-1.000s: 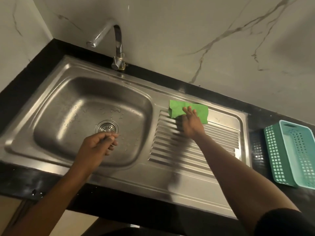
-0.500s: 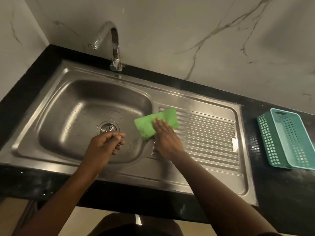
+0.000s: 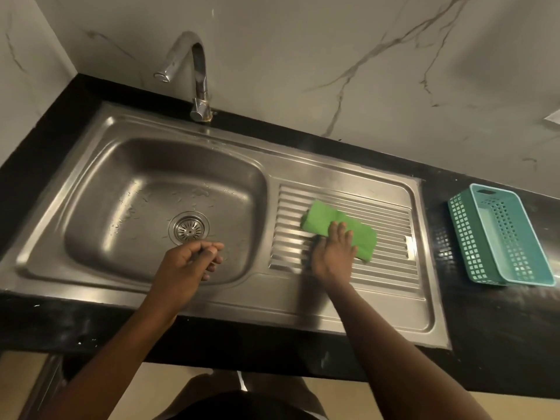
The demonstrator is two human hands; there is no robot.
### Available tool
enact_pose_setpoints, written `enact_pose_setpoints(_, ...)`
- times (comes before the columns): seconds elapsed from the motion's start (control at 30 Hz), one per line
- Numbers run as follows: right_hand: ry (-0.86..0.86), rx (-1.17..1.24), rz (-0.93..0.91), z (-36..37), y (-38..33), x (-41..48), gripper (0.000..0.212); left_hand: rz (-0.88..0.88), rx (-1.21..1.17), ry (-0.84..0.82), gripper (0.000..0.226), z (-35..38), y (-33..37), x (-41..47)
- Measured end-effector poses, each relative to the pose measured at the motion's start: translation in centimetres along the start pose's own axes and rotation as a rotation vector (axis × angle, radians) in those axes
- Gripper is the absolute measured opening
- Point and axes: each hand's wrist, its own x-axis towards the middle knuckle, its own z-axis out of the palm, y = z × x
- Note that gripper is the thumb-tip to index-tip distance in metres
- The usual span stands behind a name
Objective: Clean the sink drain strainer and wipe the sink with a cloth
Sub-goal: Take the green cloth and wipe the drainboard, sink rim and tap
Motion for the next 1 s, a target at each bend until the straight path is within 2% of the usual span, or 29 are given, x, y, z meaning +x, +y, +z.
enact_pose_setpoints(0.27, -0.201, -0.059, -0.429, 4.1, -7.6, -4.2, 0.061, 0.037, 0.035, -0.058, 0.024, 2.2, 0.5, -0.3)
enact_pose_setpoints(0.47, -0.284, -0.138, -0.628, 2.8, -2.7, -6.8, 0.059, 0.061, 0.059, -0.057, 0.022, 3.4, 1.7, -0.9)
enact_pose_setpoints(0.57, -0.25, -0.136, -0.579, 0.8, 2.5, -8.1, 0.062, 0.067, 0.051, -0.042, 0.022, 3.6, 2.0, -2.0)
enact_pose_setpoints(0.7, -0.199, -0.076, -0.338, -4.0, 11.9, -8.9, 0.06, 0.073, 0.075, -0.039, 0.021, 3.5, 2.1, -3.8)
enact_pose_setpoints(0.8, -0.167, -0.144, -0.157, -8.1, 19.9, -9.5, 0.056, 0.074, 0.086, -0.039, 0.02, 3.4, 1.9, -5.3)
enact_pose_setpoints(0.9, -0.135, -0.215, -0.135, -9.7, 25.0, -11.4, 0.053, 0.079, 0.093, -0.029, 0.021, 3.3, 1.6, -7.0)
enact_pose_setpoints(1.0, -0.065, -0.189, -0.178, -8.4, 26.4, -14.4, 0.053, 0.082, 0.112, -0.032, 0.021, 3.3, 1.3, -8.5)
